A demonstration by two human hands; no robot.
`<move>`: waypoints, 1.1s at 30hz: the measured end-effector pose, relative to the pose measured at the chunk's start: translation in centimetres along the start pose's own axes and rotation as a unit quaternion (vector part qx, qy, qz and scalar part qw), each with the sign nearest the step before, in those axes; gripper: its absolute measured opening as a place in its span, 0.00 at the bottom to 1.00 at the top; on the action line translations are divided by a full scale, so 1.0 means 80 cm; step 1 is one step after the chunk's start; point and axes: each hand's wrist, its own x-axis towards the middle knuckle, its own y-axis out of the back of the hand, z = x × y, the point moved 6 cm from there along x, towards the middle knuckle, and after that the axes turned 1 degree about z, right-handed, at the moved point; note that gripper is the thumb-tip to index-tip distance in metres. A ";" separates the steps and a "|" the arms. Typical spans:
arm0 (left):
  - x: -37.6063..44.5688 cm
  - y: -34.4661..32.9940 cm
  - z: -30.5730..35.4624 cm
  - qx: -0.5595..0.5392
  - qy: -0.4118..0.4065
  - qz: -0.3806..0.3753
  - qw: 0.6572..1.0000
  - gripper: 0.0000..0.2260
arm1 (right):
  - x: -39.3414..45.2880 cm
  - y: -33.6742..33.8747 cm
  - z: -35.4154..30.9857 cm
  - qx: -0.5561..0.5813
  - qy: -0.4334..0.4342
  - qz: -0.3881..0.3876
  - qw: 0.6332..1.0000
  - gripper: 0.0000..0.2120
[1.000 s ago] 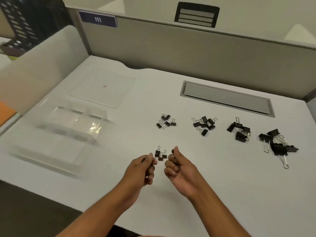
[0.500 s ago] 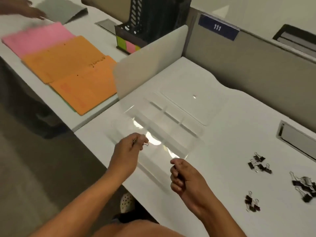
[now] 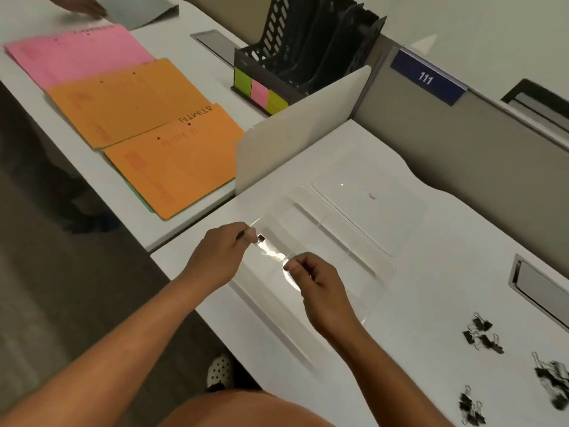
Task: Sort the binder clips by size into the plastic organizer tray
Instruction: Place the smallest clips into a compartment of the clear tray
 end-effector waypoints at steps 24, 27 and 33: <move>0.010 -0.015 0.006 0.081 -0.065 0.069 0.992 0.19 | 0.051 -0.021 -0.020 -0.190 0.018 -0.037 0.981 0.13; 0.001 0.007 -0.002 -0.011 -0.042 0.160 0.986 0.16 | 0.067 -0.025 -0.034 -0.215 0.059 -0.027 0.974 0.14; -0.019 -0.004 0.001 -0.058 -0.050 0.165 0.983 0.14 | 0.090 -0.044 -0.023 -0.273 0.117 -0.057 0.953 0.16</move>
